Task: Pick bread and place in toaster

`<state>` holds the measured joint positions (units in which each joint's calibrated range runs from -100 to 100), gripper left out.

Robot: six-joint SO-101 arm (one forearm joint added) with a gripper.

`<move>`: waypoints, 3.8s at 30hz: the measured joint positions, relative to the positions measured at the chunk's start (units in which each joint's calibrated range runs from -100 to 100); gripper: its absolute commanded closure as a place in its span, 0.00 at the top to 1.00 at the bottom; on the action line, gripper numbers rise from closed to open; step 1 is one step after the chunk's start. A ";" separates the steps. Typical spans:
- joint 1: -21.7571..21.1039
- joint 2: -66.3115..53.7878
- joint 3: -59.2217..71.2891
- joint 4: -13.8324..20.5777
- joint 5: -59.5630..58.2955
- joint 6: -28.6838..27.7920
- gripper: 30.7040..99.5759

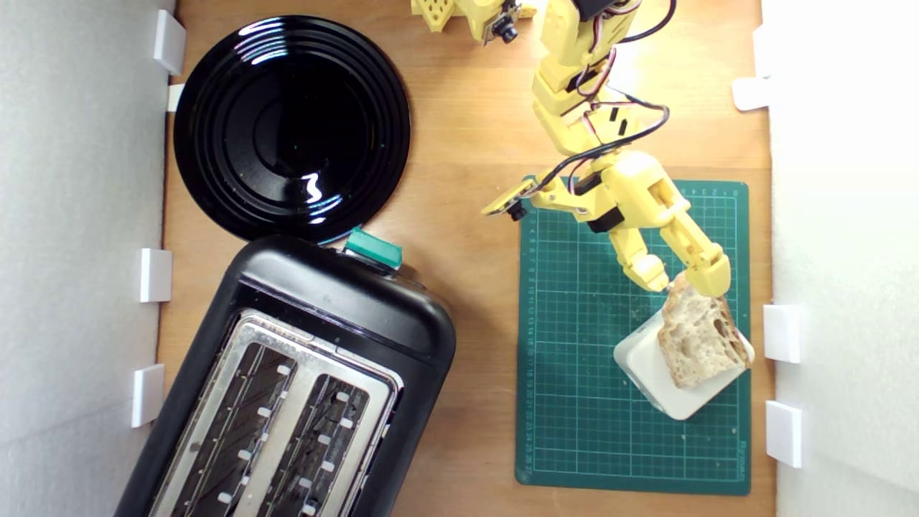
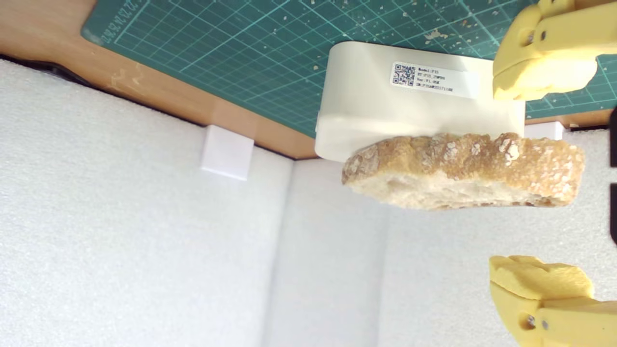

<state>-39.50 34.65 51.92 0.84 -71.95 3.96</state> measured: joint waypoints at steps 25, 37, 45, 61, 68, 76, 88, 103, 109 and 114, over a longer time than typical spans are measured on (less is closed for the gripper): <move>0.00 4.54 -6.56 -0.09 0.00 0.00 0.97; -0.18 4.54 -6.75 0.00 0.00 0.00 0.73; -0.37 4.54 -6.75 0.27 0.00 0.00 0.59; -0.55 4.54 -6.75 0.09 0.00 0.00 0.43; -0.55 4.54 -6.75 0.09 0.00 0.00 0.42; -0.55 4.54 -6.75 0.09 0.00 0.00 0.42; -0.82 -12.18 -6.75 -3.64 23.90 0.00 0.43; 6.04 -52.25 -6.56 -5.15 53.39 5.33 0.43; 11.17 -59.97 -6.47 -5.42 58.31 15.21 0.42; 14.19 -63.33 -6.38 -5.06 58.56 18.27 0.42</move>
<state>-25.31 -28.69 45.54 -4.22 -13.39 22.23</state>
